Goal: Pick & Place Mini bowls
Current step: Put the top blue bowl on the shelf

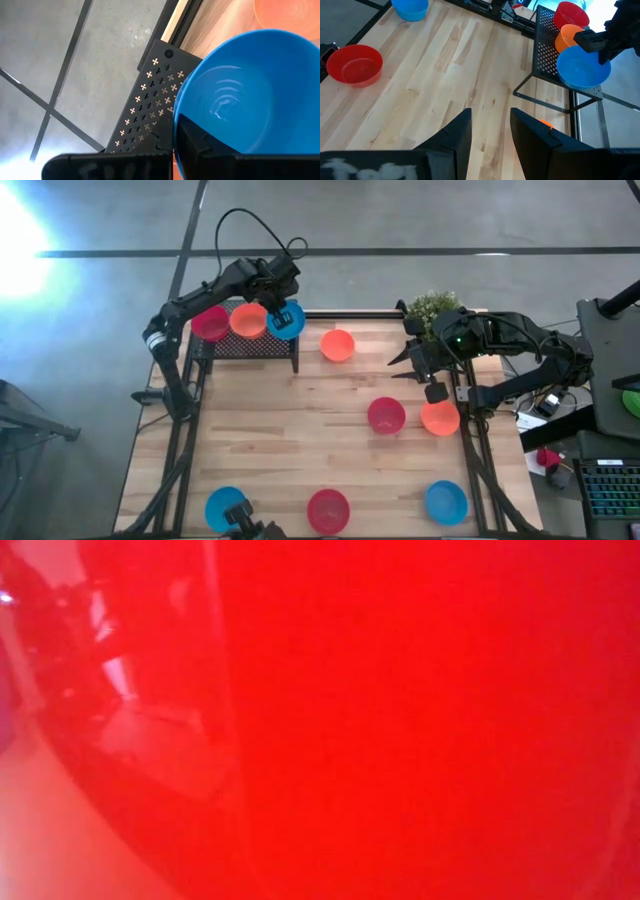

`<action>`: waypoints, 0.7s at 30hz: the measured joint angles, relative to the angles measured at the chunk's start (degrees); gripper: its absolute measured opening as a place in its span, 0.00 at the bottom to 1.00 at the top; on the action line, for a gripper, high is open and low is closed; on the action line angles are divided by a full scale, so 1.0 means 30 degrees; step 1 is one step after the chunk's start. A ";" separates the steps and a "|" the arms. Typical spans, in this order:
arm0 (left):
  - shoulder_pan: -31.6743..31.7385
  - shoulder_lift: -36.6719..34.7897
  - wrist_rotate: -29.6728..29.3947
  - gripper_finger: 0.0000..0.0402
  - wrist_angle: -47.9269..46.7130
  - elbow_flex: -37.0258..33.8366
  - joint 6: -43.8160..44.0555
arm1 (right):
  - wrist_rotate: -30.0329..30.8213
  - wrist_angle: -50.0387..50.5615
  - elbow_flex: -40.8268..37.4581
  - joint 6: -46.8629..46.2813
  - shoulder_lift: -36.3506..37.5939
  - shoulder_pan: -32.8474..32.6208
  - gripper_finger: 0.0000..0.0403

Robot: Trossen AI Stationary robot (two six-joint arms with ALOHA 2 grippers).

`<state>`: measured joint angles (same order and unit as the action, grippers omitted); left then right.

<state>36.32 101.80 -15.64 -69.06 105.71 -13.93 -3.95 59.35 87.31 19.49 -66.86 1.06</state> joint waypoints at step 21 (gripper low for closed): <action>0.0007 0.0000 -0.0736 0.02 0.0007 -0.0015 -0.0503 | 0.0000 -0.0036 0.0000 -0.0195 -0.0003 -0.0002 0.33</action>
<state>36.34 101.80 -17.85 -69.04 105.67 -15.44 -3.95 59.24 87.31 18.90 -66.87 1.06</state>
